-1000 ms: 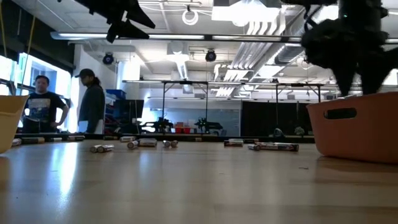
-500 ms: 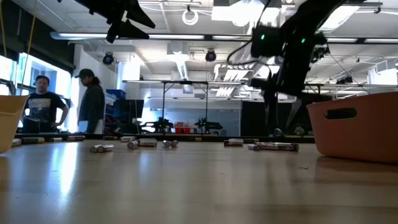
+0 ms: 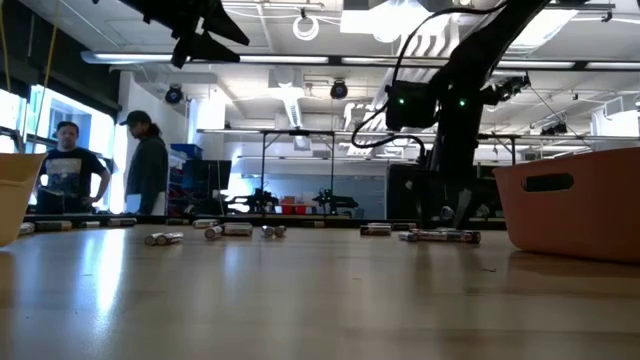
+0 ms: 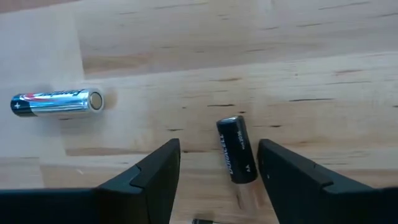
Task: Sort batteries
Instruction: Put the black battery into the orange bin
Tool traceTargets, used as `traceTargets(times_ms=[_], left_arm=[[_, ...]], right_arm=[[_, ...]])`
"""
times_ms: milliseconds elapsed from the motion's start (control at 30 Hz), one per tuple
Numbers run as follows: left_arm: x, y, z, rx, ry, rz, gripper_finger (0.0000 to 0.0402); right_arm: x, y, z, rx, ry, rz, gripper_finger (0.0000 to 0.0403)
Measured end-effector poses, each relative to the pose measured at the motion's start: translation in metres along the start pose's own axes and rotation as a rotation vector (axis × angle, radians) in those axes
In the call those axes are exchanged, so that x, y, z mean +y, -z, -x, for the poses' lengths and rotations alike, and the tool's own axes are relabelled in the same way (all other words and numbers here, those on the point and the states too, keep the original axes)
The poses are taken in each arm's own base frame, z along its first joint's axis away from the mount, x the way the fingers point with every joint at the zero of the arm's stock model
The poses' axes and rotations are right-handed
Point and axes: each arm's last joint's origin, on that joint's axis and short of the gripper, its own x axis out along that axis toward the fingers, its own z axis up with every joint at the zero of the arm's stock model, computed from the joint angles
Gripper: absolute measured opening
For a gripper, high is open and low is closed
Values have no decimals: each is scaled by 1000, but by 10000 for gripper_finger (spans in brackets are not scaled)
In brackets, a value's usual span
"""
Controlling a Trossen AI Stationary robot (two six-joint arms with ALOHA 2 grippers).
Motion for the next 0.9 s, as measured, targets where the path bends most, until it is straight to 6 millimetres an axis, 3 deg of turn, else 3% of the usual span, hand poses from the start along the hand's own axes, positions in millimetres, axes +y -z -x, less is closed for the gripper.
traceTargets(times_ms=[167, 400, 533, 700, 900], left_arm=[[0, 0, 0, 0, -2, -30, 200], [1, 0, 0, -1, -5, -48, 200], [0, -1, 0, -8, -4, -47, 200], [1, -1, 0, -17, -39, -47, 200], [2, -1, 0, -25, -71, -47, 200]], right_arm=[[-4, 1, -1, 12, 52, 91, 176], [-10, 3, -1, 31, 105, 235, 24], [-14, 3, 11, 64, 86, 277, 28], [-16, 9, 60, 25, -68, 346, 15], [-31, 52, 123, 118, -284, 420, 15]])
